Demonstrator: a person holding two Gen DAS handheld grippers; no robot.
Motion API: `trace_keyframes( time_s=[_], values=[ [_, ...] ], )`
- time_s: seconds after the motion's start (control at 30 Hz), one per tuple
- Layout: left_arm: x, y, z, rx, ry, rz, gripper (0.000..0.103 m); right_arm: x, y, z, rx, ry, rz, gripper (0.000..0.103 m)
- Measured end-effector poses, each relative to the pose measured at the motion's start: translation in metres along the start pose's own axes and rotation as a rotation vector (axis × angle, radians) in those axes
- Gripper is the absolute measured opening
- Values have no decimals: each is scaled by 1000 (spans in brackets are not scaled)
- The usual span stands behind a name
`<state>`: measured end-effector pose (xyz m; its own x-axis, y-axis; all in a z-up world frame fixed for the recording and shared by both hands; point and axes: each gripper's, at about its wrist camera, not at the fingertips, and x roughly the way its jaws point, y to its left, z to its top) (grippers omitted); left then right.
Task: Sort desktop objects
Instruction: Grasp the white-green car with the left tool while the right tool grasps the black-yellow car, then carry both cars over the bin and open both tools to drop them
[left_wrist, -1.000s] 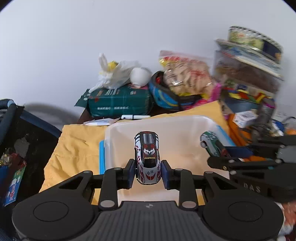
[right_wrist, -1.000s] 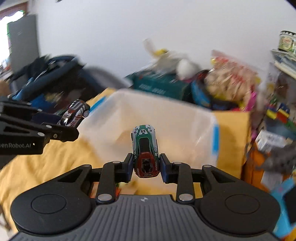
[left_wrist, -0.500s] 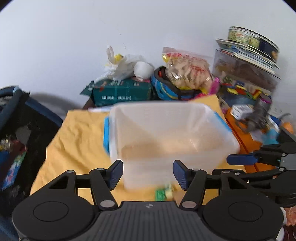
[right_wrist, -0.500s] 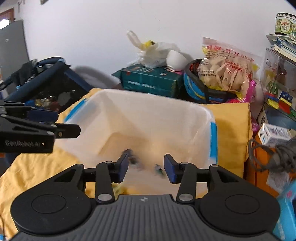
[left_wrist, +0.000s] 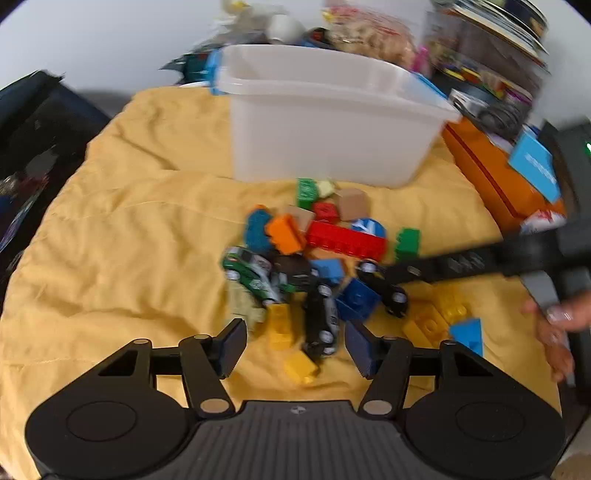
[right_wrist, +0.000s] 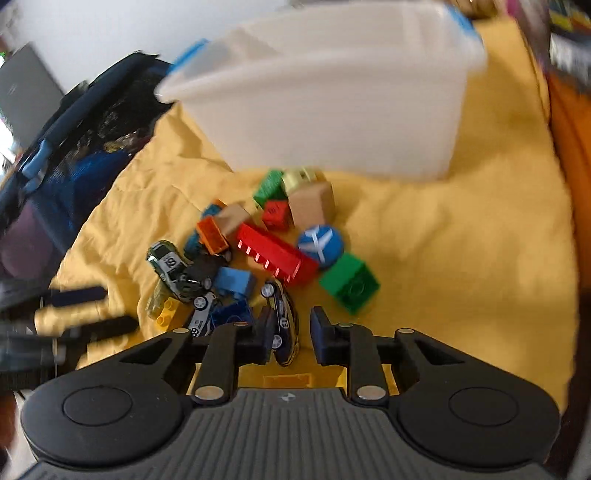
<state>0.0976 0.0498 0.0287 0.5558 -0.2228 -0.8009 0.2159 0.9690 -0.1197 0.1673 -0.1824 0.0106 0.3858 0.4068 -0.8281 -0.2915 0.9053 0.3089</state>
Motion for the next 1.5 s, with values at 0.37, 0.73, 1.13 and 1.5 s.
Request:
trace_keyframes(
  time_s=[0.37, 0.73, 1.13, 1.5],
  values=[
    [47, -30, -1, 151, 58, 10, 29, 14, 18, -5, -94, 10, -16, 31],
    [24, 17, -22, -214, 172, -356, 23, 20, 19, -9, -171, 30, -13, 35],
    [0, 2, -54, -106, 158, -194, 54, 17, 26, -20, -293, 53, -55, 33],
    [6, -29, -65, 102, 96, -89, 31, 19, 26, -28, -311, 56, -78, 35]
  ],
)
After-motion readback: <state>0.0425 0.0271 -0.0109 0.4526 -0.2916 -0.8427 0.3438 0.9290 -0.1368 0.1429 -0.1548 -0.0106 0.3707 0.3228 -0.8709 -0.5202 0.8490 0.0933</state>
